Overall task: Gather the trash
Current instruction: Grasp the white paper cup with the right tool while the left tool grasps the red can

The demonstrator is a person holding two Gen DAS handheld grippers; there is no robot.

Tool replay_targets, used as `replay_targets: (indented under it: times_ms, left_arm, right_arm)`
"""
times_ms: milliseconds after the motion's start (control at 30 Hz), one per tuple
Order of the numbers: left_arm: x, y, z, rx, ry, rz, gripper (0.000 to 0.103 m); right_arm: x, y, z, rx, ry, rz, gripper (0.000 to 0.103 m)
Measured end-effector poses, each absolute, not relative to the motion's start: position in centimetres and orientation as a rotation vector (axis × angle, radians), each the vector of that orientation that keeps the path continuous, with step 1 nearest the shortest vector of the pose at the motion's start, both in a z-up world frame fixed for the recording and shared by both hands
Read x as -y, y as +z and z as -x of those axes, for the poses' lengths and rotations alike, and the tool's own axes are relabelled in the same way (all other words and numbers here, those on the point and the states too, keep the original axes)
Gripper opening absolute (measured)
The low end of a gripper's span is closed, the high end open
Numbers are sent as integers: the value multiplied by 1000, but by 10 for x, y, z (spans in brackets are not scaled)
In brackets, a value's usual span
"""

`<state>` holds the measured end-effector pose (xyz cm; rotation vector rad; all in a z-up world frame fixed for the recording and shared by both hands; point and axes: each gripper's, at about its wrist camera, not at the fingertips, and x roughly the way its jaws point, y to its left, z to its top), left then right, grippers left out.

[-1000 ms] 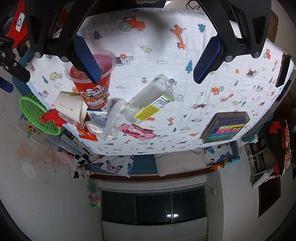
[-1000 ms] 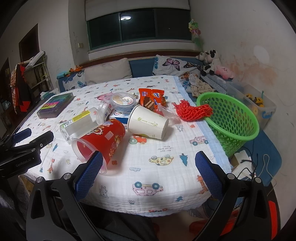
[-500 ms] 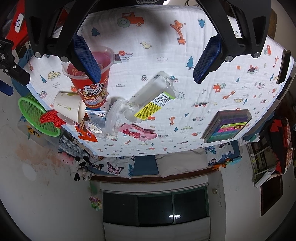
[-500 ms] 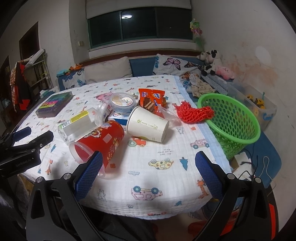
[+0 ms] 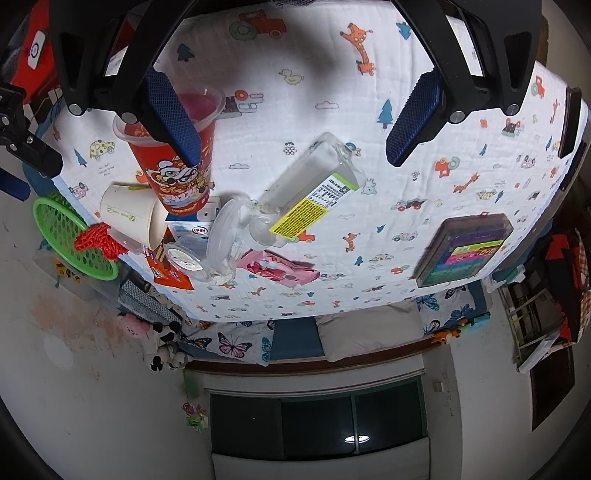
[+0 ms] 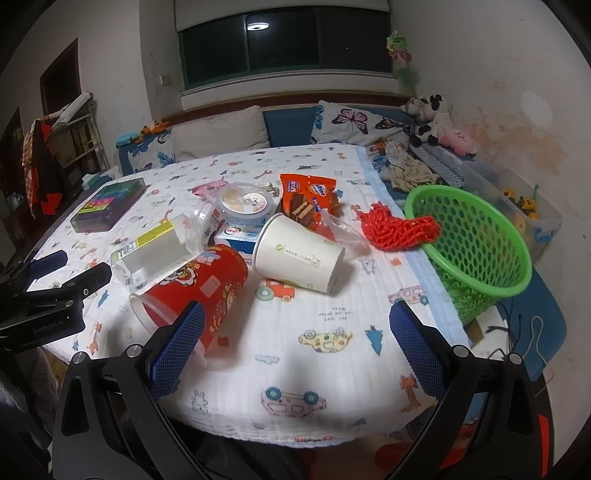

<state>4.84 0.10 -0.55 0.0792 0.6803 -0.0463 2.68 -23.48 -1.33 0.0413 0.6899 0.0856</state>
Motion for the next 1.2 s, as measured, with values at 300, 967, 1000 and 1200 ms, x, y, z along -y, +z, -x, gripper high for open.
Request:
replay_targets:
  times_ms: [300, 967, 1000, 1200]
  left_arm:
    - [-3, -7, -59, -715, -144, -132, 97]
    - [32, -30, -64, -760, -498, -319, 79]
    - [33, -32, -66, -767, -512, -320, 76]
    - [37, -36, -76, -791, -572, -294, 70]
  right_arm:
    - [238, -9, -48, -702, 128, -2, 99]
    - [259, -31, -124, -837, 360, 105, 90]
    - [257, -33, -128, -841, 372, 129, 90]
    - [235, -40, -140, -843, 480, 300, 86]
